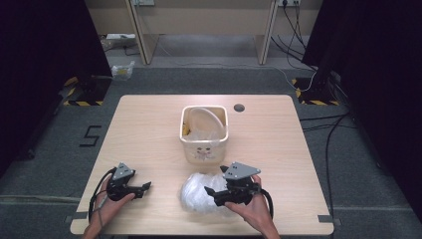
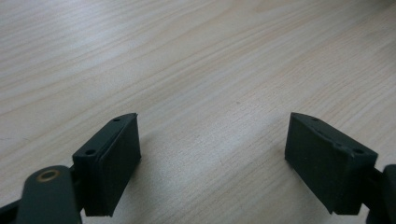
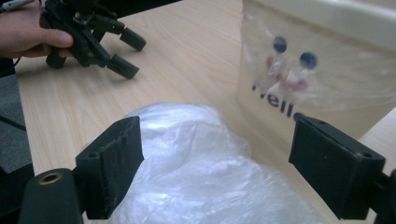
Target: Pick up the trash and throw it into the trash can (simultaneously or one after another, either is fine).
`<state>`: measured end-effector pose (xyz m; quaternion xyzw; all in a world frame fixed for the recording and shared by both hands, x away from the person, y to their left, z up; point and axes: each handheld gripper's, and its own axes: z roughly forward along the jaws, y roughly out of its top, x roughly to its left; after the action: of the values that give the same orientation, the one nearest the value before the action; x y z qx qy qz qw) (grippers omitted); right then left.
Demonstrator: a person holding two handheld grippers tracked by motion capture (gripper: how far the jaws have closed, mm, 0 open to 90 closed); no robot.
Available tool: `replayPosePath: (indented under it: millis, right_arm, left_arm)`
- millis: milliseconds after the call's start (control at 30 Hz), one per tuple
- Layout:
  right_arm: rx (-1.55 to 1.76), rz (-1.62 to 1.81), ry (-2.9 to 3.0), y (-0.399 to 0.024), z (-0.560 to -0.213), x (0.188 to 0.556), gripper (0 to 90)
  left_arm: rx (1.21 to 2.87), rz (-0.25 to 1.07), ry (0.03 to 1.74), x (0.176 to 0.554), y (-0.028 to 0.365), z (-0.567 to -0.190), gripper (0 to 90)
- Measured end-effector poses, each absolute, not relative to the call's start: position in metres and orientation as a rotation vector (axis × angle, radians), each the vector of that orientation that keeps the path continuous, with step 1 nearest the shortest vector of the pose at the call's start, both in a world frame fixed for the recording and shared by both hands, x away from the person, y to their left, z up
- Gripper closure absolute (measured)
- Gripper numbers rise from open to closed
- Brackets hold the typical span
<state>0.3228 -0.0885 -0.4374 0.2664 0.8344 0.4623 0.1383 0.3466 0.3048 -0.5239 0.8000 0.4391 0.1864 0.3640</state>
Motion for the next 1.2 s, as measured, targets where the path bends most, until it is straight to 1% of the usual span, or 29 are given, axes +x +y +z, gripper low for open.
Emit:
replayPosePath:
  millis: [133,400,600,800,867,933,1033,1067,1167,1200]
  right_arm:
    - [0.769,1.324,2.436,-0.087,-0.446,0.321,16.7]
    - [0.771,1.199,2.53,-0.073,-0.477,0.32,17.5]
    - [0.783,1.148,2.559,-0.069,-0.485,0.323,18.0]
    - [0.767,1.072,2.578,-0.064,-0.5,0.323,21.8]
    - [0.756,1.054,2.584,-0.063,-0.501,0.323,26.0]
    - [0.761,1.054,2.591,-0.063,-0.502,0.324,32.6]
    - [0.757,1.046,2.593,-0.063,-0.502,0.322,47.0]
    - [0.736,1.044,2.589,-0.063,-0.501,0.321,53.9]
    - [0.701,1.068,2.586,-0.067,-0.499,0.317,68.7]
    - [0.694,1.086,2.585,-0.068,-0.498,0.316,70.9]
  left_arm:
    - [2.058,0.477,1.126,0.347,0.305,-0.524,17.2]
    - [2.056,0.479,1.126,0.347,0.305,-0.524,17.2]
    - [2.057,0.477,1.126,0.347,0.305,-0.524,17.2]
    - [2.057,0.478,1.126,0.347,0.305,-0.524,17.2]
    - [2.057,0.478,1.126,0.347,0.305,-0.524,17.2]
    - [2.058,0.477,1.125,0.347,0.305,-0.524,17.2]
    - [2.057,0.478,1.126,0.347,0.305,-0.524,17.2]
    - [2.057,0.478,1.126,0.347,0.305,-0.524,17.2]
    - [2.057,0.478,1.126,0.347,0.305,-0.524,17.2]
    - [2.058,0.477,1.126,0.347,0.305,-0.524,17.2]
